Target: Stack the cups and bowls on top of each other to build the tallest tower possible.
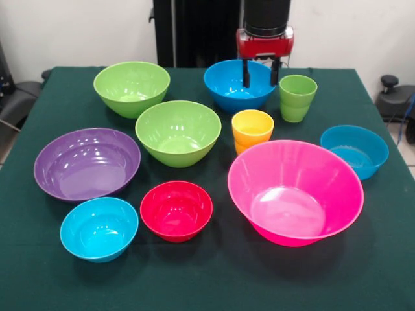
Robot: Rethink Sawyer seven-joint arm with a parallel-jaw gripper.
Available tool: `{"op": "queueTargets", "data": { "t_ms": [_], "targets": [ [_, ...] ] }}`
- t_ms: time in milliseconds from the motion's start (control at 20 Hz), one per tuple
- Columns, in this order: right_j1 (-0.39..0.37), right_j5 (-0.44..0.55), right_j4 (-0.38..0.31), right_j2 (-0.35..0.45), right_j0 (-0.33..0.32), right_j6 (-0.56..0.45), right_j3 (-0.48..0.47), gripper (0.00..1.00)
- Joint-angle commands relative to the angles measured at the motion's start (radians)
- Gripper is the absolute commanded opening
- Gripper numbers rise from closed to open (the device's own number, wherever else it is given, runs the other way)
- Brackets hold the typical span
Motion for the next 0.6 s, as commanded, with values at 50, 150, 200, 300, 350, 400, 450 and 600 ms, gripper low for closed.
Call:
{"op": "queueTargets", "data": {
  "t_ms": [50, 150, 200, 300, 350, 400, 450, 600],
  "targets": [
    [0.003, -0.087, -0.01, 0.051, 0.054, 0.166, -0.018, 1.0],
    [-0.01, -0.083, 0.002, 0.046, 0.067, 0.178, -0.011, 1.0],
    [-0.012, -0.086, 0.009, 0.038, 0.076, 0.187, -0.005, 1.0],
    [-0.024, -0.084, 0.025, 0.031, 0.087, 0.206, 0.013, 1.0],
    [-0.034, -0.086, 0.03, 0.025, 0.094, 0.215, 0.022, 1.0],
    [-0.043, -0.087, 0.033, 0.019, 0.101, 0.221, 0.028, 1.0],
    [-0.053, -0.085, 0.036, 0.017, 0.106, 0.227, 0.035, 1.0],
    [-0.076, -0.078, 0.04, 0.008, 0.124, 0.244, 0.05, 1.0]
  ]
}}
